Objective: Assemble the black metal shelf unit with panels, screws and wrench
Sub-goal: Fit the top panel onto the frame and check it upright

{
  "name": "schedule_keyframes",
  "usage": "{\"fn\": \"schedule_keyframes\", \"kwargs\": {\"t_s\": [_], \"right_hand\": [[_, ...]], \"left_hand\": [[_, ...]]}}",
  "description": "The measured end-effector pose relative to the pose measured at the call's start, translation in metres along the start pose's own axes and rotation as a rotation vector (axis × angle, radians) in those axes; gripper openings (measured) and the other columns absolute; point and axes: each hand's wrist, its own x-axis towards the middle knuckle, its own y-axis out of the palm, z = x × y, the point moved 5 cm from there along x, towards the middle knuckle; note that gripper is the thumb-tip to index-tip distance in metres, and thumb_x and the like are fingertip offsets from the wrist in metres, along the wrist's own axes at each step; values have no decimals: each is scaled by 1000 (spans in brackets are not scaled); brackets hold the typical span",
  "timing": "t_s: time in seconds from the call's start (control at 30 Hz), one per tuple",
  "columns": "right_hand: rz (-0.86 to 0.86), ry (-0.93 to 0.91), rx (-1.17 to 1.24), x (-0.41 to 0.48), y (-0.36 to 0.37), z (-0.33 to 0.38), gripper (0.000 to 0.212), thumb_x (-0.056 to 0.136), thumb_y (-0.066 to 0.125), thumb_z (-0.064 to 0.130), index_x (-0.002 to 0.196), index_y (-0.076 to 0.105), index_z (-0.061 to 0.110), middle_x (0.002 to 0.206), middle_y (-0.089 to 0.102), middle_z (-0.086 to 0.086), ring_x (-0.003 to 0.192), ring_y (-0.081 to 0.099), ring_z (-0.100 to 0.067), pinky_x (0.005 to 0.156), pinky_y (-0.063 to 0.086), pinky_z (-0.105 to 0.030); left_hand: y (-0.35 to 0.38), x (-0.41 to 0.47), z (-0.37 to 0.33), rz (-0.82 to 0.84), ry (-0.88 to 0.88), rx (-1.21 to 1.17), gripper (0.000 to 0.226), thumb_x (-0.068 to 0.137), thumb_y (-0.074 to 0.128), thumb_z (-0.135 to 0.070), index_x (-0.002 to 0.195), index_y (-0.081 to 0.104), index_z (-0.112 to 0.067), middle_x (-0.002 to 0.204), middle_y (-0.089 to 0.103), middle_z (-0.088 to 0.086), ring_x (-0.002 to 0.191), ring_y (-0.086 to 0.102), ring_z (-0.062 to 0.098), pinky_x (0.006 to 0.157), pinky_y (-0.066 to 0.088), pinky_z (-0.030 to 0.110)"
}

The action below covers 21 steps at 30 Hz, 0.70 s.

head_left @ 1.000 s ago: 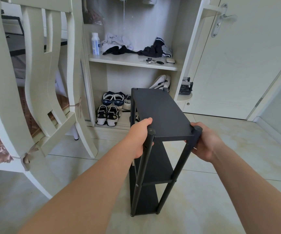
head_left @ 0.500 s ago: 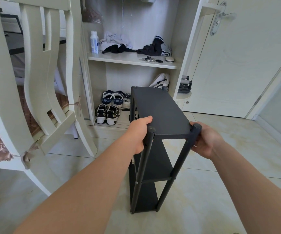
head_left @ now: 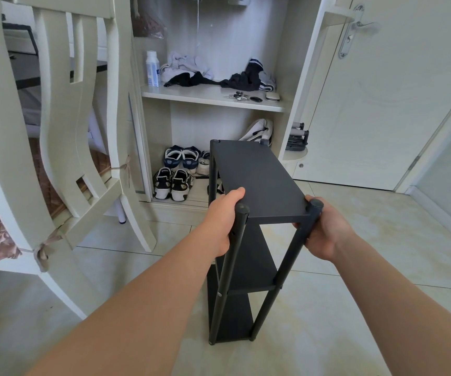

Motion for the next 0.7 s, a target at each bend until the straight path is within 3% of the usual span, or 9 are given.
{"fn": "schedule_keyframes", "kwargs": {"t_s": [0.13,0.37,0.5,0.6,0.7], "right_hand": [[2,11,8,0,0,1,16,97,58,27,83,62,21,64,66,4,67,56,-16,73,45,-26],[-21,9,27,-2,-2,2,16,97,57,23,82,60,19,66,64,2,63,54,-16,70,46,-26],[-127,-42,47,-8,0,3,16,99,50,19,90,63,16,86,67,-3,80,61,-24,90,52,-36],[-226,-102,-128,-20,-1,8,30,104,41,43,104,57,19,101,56,-1,103,49,-26,100,40,-46],[-230,-166,-283,-24,2,6,43,99,47,56,122,48,20,117,48,0,107,42,-24,93,37,-43]], "left_hand": [[1,3,-2,0,11,-2,18,98,56,-40,95,58,-22,80,57,-3,71,52,16,82,45,34],[2,5,-3,21,26,-12,16,99,56,-38,98,59,-22,83,60,-3,73,53,16,76,46,32],[3,4,1,4,36,-17,25,98,57,-41,112,60,-20,92,62,-3,81,56,16,83,48,35],[4,4,4,-16,45,-26,23,99,56,-42,108,59,-21,95,61,-2,84,56,17,86,49,37],[8,3,6,-11,55,-21,26,99,54,-43,111,58,-20,94,61,-2,83,56,18,83,49,38]]}}
